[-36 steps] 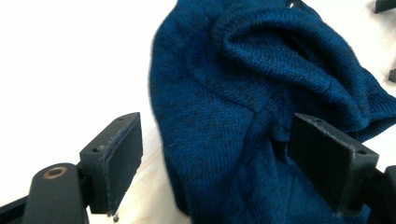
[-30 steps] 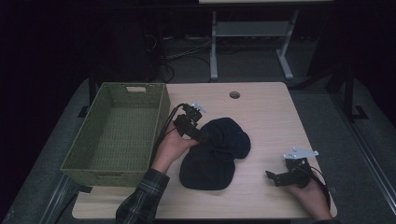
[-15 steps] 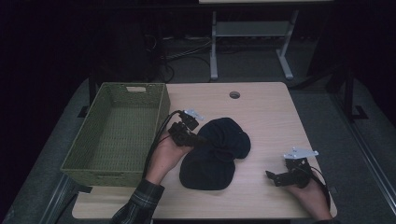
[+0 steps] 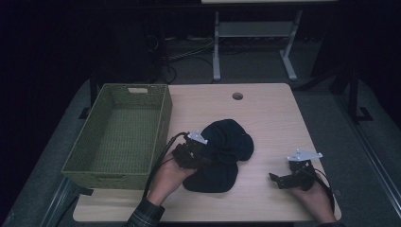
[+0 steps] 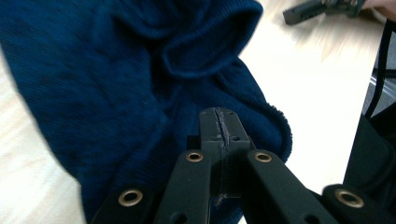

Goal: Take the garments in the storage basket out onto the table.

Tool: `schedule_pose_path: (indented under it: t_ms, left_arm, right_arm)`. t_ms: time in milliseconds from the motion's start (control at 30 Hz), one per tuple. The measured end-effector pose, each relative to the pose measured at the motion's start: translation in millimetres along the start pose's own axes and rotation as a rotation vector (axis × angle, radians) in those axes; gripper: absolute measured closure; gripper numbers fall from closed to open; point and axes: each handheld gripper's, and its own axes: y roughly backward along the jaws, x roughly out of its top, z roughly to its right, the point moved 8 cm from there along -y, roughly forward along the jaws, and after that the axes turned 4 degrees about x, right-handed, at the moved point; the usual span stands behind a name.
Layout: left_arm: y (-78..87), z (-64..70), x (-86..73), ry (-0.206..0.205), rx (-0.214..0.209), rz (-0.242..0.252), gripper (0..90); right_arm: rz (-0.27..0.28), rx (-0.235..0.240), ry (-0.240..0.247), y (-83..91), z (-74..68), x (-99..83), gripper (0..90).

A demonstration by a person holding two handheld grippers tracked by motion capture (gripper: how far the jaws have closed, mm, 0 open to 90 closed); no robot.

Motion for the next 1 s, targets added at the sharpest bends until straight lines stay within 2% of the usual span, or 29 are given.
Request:
schedule_pose_path:
  t_ms: [267,400,500,600,667,733,1000]
  left_arm:
    - [-22.1,23.0,-25.3,-0.02,-0.05,-0.033,89.9]
    - [-32.2,27.4,-37.4,-0.02,-0.059,-0.053,89.9]
    - [-38.6,27.3,-43.3,-0.017,-0.049,-0.066,89.9]
    - [-44.2,26.1,-47.3,-0.044,-0.014,-0.093,89.9]
    - [-47.4,25.4,-49.2,-0.058,-0.006,-0.101,89.9]
    - [-48.0,25.5,-48.9,-0.048,-0.011,-0.087,89.9]
    - [-48.2,25.8,-48.9,-0.06,-0.001,-0.084,89.9]
  right_arm:
    - [0.0,-0.002,0.0,-0.1,0.2,0.0,0.0]
    - [0.0,-0.002,0.0,-0.1,0.2,0.0,0.0]
    - [0.0,-0.002,0.0,0.0,0.2,0.0,0.0]
    - [0.0,-0.002,0.0,-0.1,0.2,0.0,0.0]
    - [0.0,-0.002,0.0,-0.1,0.2,0.0,0.0]
    - [0.001,-0.003,0.002,-0.1,0.4,0.1,0.0]
    - [-0.006,0.005,0.01,-0.4,0.2,0.6,0.0]
